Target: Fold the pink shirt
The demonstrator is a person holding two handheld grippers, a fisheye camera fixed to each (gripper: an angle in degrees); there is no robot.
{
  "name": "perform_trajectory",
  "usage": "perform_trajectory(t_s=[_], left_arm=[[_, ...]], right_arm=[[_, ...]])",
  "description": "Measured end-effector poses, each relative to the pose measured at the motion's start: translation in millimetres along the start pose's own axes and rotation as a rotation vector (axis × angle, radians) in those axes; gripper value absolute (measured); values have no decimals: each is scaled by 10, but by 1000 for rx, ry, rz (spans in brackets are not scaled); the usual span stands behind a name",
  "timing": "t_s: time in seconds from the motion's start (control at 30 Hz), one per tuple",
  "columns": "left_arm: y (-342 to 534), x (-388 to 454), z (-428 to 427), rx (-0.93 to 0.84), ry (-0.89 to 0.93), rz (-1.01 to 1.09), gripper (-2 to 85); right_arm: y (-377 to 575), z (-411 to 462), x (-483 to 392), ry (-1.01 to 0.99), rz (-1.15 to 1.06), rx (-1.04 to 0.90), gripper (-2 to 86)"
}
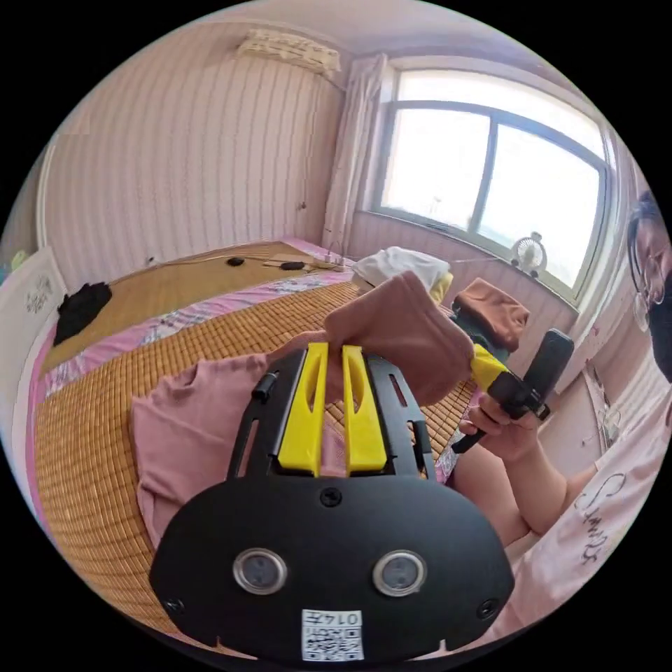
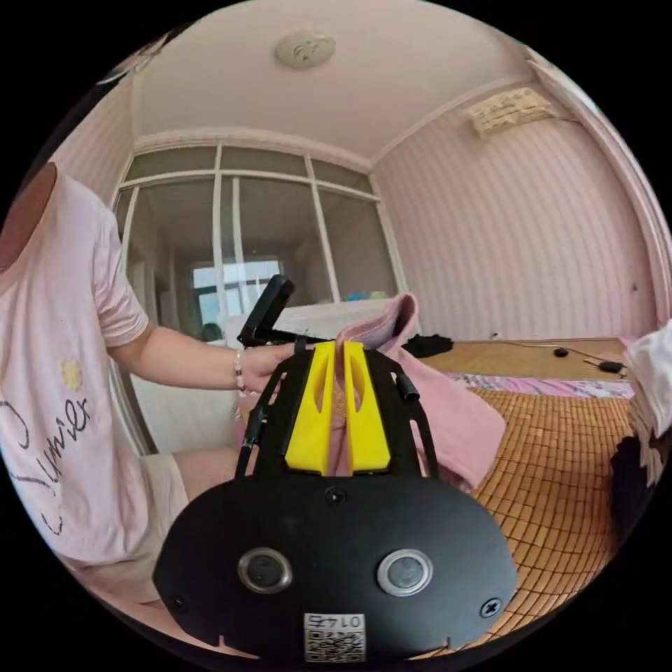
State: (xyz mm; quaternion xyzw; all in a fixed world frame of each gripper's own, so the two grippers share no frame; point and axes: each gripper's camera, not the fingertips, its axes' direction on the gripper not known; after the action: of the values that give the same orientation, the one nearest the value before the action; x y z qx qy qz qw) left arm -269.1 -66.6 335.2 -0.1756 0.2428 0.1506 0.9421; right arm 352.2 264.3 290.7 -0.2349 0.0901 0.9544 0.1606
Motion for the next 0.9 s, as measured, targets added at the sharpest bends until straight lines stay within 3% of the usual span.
perform_trajectory(t_s=[0.07, 0.2, 0.3, 0.53, 0.7, 0.9], left_arm=[[555, -430, -417, -58, -123, -149, 72], [1781, -1185, -1040, -294, -408, -436, 68], [2265, -1411, -1294, -280, -344, -546, 66], [2520, -1790, -1159, -259, -227, -556, 86], [2539, -2168, -809, -372, -241, -566, 84], [2565, -2352, -910, -388, -185, -515, 9]], right_arm=[[203, 719, -339, -130, -48, -192, 5], [969, 1774, -921, -8, -202, -592, 19], [1203, 2078, -1088, -45, -199, -726, 36], [1329, 2749, -1180, -32, -78, -865, 42], [1359, 3622, -1401, 75, -109, -910, 128], [1496, 4343, -1332, 161, -184, -1029, 54]])
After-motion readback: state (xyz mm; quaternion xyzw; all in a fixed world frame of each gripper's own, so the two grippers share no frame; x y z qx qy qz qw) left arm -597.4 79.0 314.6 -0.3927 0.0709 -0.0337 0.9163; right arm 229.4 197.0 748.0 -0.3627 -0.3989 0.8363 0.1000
